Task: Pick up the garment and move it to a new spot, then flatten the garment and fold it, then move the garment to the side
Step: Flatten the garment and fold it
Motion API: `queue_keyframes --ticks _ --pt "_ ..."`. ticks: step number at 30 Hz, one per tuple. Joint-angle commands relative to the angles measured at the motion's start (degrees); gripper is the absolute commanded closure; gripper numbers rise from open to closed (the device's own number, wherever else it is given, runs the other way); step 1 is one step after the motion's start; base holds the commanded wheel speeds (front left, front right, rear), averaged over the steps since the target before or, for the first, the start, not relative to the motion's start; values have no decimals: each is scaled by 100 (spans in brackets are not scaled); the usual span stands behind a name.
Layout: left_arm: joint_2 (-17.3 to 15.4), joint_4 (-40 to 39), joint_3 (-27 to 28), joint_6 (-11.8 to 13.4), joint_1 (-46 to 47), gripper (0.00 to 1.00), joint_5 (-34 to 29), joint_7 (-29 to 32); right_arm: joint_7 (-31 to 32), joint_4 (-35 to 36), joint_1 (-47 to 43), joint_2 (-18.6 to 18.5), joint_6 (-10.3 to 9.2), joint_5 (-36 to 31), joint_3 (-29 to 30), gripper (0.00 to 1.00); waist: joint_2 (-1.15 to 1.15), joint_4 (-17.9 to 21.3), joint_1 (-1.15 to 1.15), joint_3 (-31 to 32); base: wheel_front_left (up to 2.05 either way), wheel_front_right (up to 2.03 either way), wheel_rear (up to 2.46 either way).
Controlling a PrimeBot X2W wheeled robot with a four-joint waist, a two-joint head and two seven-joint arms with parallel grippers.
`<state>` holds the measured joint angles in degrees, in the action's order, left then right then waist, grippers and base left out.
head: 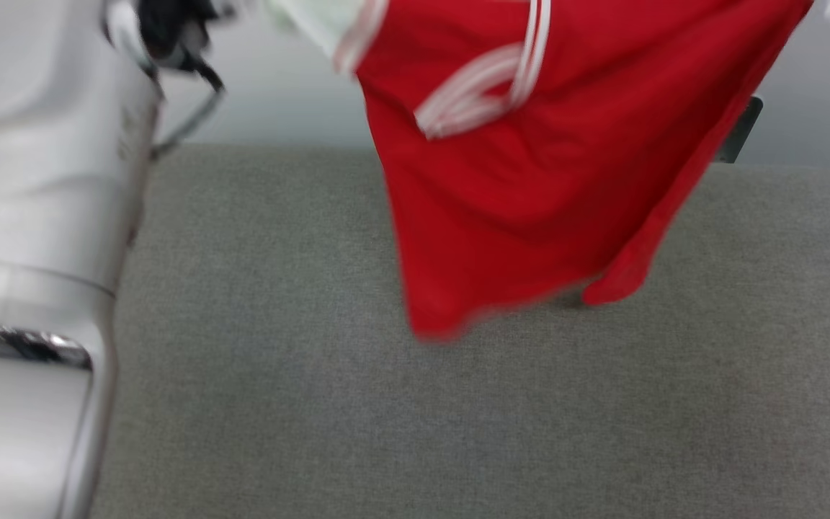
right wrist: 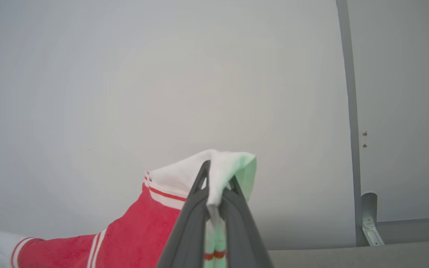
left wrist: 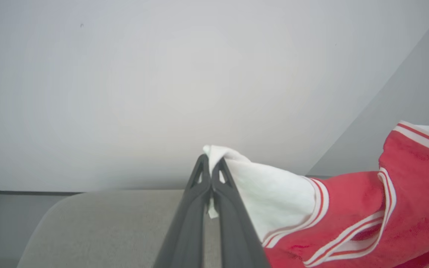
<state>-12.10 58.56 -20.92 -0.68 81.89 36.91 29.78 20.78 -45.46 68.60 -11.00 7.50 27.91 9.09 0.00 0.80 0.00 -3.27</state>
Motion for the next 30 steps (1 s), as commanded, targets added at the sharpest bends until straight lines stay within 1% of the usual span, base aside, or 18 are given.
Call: queue_keyframes --ticks 1,4,5,7,9,15,20,24,25,29,30 --pt "-22 116 47 52 170 100 -39 -214 -230 -134 124 -2 -2 -39 -5 100 0 -7 0 -27 0 0 0" --pt "-10 347 142 52 501 100 15 -575 -539 -490 437 55 -2 56 106 100 0 -15 0 -130 0 0 0" --pt "-5 411 153 12 599 100 9 -693 -611 -589 539 63 -2 67 117 100 0 -19 0 -184 0 0 0" --pt "-8 521 240 20 826 100 75 -881 -770 -722 727 46 -2 -18 35 100 0 -22 0 -375 0 0 0" --pt "-18 601 210 -55 994 100 16 -1078 -947 -822 898 88 -2 -16 -33 100 0 -20 0 -613 0 0 0" --pt "-88 695 297 -185 1766 100 40 -1669 -1731 -969 1629 7 -1 -310 -361 100 0 50 0 -1750 0 0 0" --pt "-205 628 167 -341 2431 100 -184 -2450 -2636 -1154 2233 -66 -1 -655 -537 100 0 83 0 -2730 0 0 0" --pt "-166 636 213 -436 2892 100 -204 -3198 -3371 -1336 2674 -174 -1 -970 -538 100 0 -57 0 -3323 0 0 0" --pt "-164 669 178 -459 2977 100 -250 -3322 -3458 -1377 2780 -223 -1 -1054 -492 100 0 -115 0 -3443 0 0 0" --pt "-98 792 281 -569 3242 100 -82 -3763 -3590 -1456 3041 -248 -1 -1453 -310 100 0 -298 0 -3743 0 0 0" --pt "-66 826 292 -602 3261 100 -44 -3834 -3595 -1365 3105 -272 -1 -1562 -206 100 0 -353 0 -3793 0 0 0"
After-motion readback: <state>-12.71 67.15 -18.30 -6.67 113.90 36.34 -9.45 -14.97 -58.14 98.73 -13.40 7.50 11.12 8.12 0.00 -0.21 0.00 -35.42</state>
